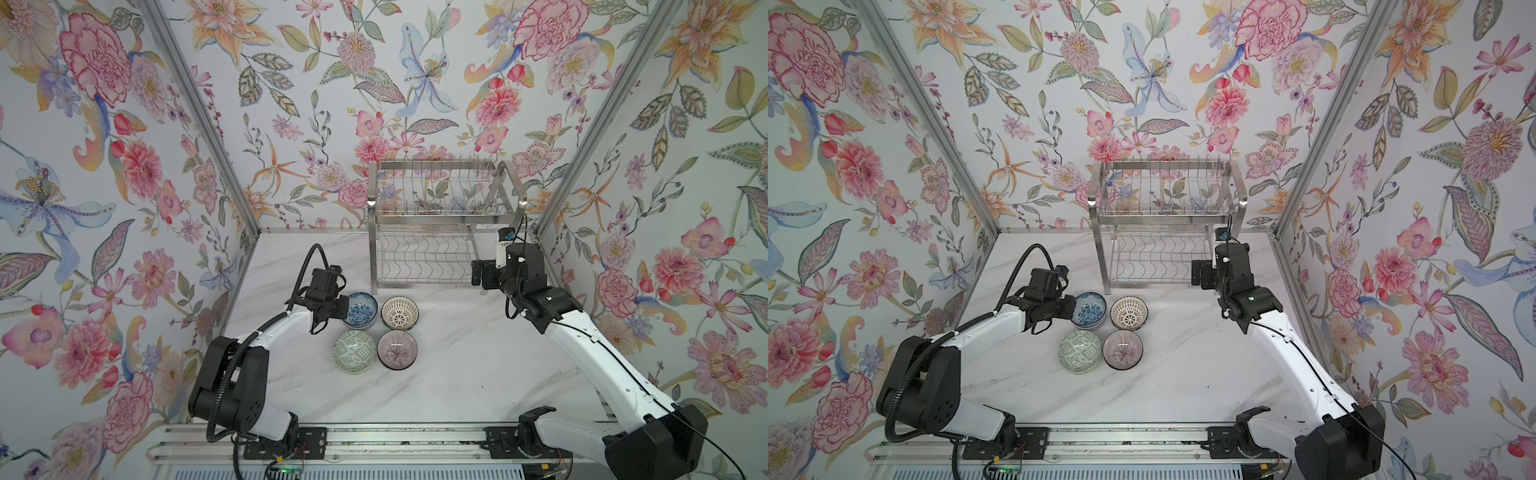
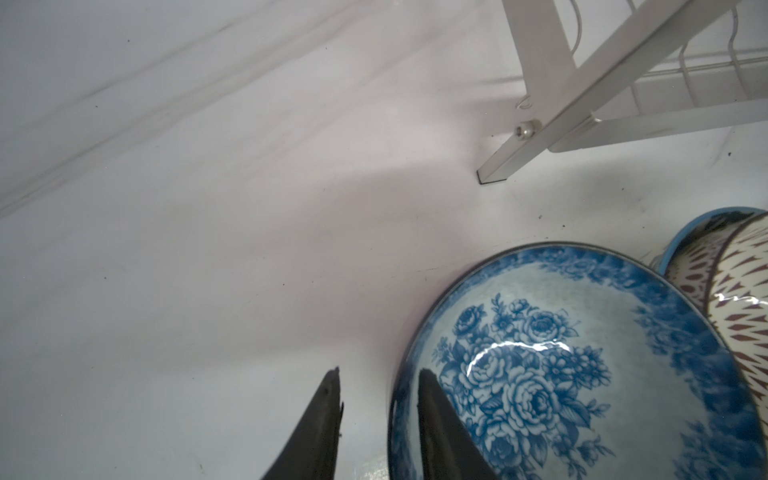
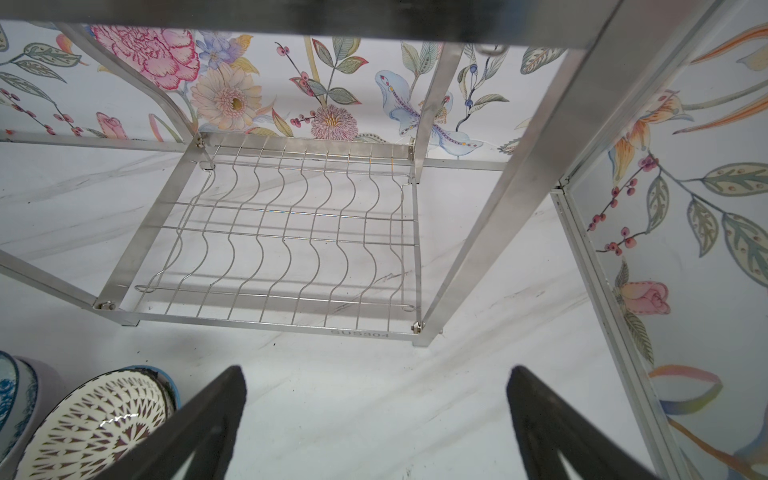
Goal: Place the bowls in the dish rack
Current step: 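Close the left gripper on the rim of the blue floral bowl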
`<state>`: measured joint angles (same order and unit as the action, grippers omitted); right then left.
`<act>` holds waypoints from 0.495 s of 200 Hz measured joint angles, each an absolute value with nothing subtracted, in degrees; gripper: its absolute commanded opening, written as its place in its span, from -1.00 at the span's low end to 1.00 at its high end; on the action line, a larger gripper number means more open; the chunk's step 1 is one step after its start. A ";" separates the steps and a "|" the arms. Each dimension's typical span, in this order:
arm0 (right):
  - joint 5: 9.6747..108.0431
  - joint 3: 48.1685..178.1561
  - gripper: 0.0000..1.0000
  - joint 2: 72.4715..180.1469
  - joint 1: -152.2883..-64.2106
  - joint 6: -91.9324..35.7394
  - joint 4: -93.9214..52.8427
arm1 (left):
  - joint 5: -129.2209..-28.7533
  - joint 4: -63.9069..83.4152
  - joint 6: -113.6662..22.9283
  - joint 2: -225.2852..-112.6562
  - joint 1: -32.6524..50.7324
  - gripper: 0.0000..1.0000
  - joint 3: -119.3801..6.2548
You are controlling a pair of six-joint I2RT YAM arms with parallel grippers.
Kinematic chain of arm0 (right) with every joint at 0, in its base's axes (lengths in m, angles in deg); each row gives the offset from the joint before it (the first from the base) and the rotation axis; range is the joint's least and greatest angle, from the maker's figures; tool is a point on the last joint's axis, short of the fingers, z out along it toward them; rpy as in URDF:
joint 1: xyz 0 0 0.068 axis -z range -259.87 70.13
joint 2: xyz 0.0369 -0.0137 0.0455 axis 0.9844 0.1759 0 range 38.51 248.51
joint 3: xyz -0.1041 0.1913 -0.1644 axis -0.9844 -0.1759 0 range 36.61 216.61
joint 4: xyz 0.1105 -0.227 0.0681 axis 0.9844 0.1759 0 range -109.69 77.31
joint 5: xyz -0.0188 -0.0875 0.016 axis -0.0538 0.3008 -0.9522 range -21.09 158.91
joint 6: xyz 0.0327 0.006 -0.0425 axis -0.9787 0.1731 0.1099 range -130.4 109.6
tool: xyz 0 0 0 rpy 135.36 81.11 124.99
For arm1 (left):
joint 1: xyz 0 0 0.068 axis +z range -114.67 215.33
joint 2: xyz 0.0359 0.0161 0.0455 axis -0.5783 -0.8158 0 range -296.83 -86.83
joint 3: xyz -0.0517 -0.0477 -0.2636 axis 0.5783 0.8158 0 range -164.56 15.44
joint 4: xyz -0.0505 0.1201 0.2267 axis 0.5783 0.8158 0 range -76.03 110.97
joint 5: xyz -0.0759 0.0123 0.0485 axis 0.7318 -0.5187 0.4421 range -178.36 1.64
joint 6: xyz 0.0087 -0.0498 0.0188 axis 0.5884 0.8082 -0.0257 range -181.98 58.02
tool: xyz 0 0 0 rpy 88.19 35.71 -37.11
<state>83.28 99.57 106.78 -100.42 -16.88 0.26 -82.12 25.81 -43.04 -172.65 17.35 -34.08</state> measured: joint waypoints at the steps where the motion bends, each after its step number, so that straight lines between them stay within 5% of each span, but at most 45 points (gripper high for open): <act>1: 83.28 99.57 0.98 106.78 -100.42 -16.88 0.26 | -82.10 25.81 -43.06 -172.65 17.35 -0.37 -34.08; 99: 83.28 99.57 0.99 106.76 -100.44 -16.88 0.26 | -81.07 25.70 -42.73 -172.65 17.35 -0.62 -34.08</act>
